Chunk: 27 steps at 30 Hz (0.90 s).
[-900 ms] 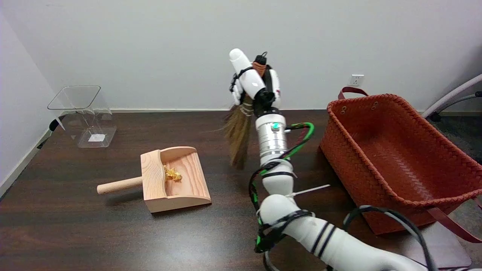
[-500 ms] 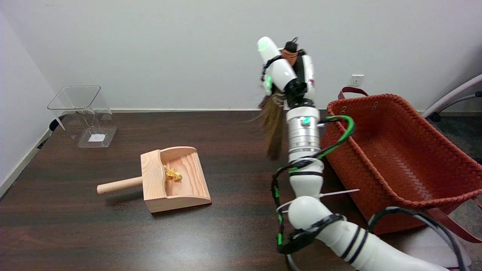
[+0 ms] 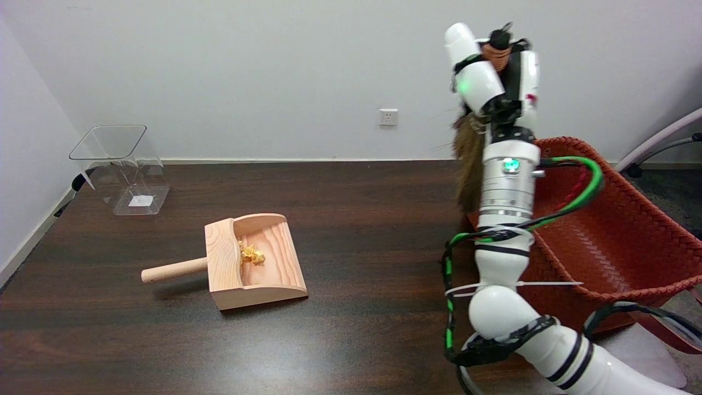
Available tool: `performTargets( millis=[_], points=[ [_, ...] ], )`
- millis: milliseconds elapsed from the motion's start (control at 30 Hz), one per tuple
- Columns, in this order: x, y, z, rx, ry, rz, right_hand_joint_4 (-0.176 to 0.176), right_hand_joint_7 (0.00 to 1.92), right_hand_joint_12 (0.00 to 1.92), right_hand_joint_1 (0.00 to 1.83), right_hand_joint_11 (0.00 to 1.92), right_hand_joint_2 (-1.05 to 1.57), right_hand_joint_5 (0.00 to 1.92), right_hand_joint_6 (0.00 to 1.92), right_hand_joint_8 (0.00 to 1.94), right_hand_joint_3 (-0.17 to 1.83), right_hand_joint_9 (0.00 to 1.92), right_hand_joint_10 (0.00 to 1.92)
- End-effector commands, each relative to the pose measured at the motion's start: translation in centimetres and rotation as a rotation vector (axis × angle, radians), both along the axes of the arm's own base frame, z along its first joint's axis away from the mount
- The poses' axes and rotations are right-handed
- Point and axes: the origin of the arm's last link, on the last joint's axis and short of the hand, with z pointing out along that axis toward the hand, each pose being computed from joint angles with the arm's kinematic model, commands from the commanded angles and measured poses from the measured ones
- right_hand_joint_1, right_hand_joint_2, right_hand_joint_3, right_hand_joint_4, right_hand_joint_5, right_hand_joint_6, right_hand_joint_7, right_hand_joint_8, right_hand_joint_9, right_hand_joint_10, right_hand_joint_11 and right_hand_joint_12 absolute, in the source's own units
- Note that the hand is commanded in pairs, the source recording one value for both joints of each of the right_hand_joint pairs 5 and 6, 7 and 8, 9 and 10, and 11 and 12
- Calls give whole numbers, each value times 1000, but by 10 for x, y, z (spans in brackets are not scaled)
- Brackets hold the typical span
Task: Place the broom into the brown storage basket.
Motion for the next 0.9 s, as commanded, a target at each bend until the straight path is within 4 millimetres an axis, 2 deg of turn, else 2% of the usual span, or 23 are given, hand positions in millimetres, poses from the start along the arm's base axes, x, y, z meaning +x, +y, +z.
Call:
performTargets(
  millis=[33,300,433,633,900],
  points=[
    [29,37,57,-234,159,66,0,1920,1920,802,1920,1571,1920,1920,1920,183,1920,1920],
    [38,38,83,-280,177,66,0,1920,1920,798,1920,1571,1920,1920,1920,216,1920,1920],
    [36,38,97,-294,181,32,0,1920,1920,799,1920,1571,1920,1920,1920,218,1920,1920],
    [16,34,124,-291,142,-38,0,1920,1920,793,1920,1571,1920,1920,1920,245,1920,1920],
    [-24,27,162,-256,73,-110,0,1920,1920,786,1920,1571,1920,1920,1920,262,1920,1920]
  ],
)
